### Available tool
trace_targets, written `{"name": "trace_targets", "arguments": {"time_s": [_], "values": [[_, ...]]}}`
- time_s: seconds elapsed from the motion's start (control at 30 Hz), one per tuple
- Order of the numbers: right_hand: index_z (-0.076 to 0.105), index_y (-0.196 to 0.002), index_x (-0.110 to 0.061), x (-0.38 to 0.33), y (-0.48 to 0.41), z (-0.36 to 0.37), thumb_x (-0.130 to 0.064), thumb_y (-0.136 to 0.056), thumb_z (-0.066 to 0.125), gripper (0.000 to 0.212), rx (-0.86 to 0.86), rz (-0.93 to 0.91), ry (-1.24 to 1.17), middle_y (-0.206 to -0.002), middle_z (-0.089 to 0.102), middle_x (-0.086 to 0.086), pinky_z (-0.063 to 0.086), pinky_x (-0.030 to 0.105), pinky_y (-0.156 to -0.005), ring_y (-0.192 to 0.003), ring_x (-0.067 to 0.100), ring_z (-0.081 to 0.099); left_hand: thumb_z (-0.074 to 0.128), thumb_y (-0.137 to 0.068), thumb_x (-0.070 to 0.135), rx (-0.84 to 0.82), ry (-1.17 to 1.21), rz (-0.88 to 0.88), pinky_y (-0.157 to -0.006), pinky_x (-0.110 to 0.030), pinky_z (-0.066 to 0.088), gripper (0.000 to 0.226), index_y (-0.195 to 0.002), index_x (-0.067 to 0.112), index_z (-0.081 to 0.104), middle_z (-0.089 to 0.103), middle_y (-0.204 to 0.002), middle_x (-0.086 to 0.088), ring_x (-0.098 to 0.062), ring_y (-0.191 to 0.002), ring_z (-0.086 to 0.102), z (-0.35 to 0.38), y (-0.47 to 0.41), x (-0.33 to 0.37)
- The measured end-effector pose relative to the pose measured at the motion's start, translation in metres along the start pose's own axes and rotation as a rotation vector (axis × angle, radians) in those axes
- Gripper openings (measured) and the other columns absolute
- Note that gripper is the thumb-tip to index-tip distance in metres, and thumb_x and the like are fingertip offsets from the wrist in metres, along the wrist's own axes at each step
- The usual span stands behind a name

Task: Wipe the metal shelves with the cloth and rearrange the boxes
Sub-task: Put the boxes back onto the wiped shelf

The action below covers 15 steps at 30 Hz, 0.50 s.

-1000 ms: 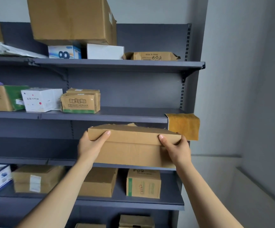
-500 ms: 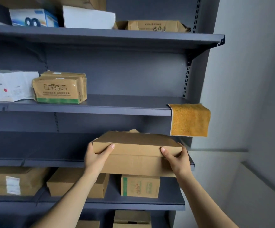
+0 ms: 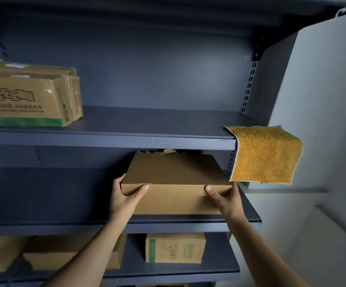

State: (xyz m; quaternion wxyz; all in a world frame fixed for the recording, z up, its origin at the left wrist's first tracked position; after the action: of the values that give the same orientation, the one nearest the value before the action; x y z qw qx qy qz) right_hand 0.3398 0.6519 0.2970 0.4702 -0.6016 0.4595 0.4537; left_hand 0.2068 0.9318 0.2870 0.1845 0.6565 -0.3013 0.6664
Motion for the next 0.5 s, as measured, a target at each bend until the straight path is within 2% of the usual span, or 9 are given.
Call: {"name": "trace_targets", "arguments": {"time_s": [0.13, 0.27, 0.33, 0.4, 0.5], "values": [[0.051, -0.137, -0.023, 0.012, -0.006, 0.001, -0.034, -0.070, 0.090, 0.078, -0.004, 0.005, -0.011, -0.126, 0.065, -0.004, 0.050, 0.034, -0.101, -0.116, 0.013, 0.062, 0.092, -0.071, 0.028, -0.017, -0.008, -0.017, -0.081, -0.019, 0.047, 0.080, -0.137, 0.028, 0.046, 0.061, -0.115, 0.015, -0.001, -0.103, 0.059, 0.006, -0.006, -0.010], [0.048, -0.141, -0.022, 0.014, -0.006, 0.003, -0.045, -0.067, 0.088, 0.087, 0.021, 0.023, -0.004, -0.129, 0.063, -0.003, 0.050, 0.039, -0.103, -0.118, 0.017, 0.061, 0.091, -0.072, 0.029, -0.031, -0.034, -0.008, -0.082, -0.018, 0.046, 0.082, -0.139, 0.028, 0.044, 0.061, -0.117, 0.015, -0.001, -0.106, 0.059, 0.008, -0.007, -0.010], [0.046, -0.143, -0.020, 0.013, 0.000, 0.004, -0.051, -0.065, 0.088, 0.094, 0.036, 0.039, 0.000, -0.131, 0.062, -0.001, 0.050, 0.044, -0.106, -0.122, 0.021, 0.060, 0.090, -0.073, 0.033, -0.036, -0.052, -0.021, -0.086, -0.023, 0.046, 0.085, -0.144, 0.028, 0.042, 0.061, -0.120, 0.014, -0.007, -0.110, 0.060, 0.007, -0.004, -0.010], [0.039, -0.148, -0.018, 0.012, 0.012, 0.004, -0.057, -0.061, 0.088, 0.108, 0.037, 0.054, -0.016, -0.138, 0.058, 0.001, 0.048, 0.048, -0.109, -0.127, 0.024, 0.057, 0.087, -0.075, 0.039, -0.032, -0.086, -0.034, -0.093, -0.029, 0.046, 0.092, -0.151, 0.027, 0.036, 0.058, -0.132, 0.007, -0.016, -0.118, 0.058, 0.004, 0.003, -0.007], [0.026, -0.157, -0.020, 0.007, 0.038, 0.002, -0.065, -0.058, 0.087, 0.124, 0.055, 0.068, -0.049, -0.157, 0.043, 0.001, 0.038, 0.049, -0.118, -0.144, 0.024, 0.043, 0.084, -0.078, 0.042, -0.008, -0.073, -0.038, -0.107, -0.034, 0.039, 0.100, -0.156, 0.027, 0.024, 0.042, -0.154, 0.001, -0.022, -0.138, 0.045, -0.003, 0.022, -0.001]]}}
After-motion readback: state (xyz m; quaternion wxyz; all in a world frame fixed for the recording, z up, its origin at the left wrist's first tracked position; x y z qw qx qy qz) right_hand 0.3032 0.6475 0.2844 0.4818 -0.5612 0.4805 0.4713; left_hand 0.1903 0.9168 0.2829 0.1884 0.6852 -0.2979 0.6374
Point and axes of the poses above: each hand's wrist, its own y-axis away from the middle knuckle, its own z-axis out of the palm, x = y × z, the point moved 2 cm from there along -y, towards the middle knuckle
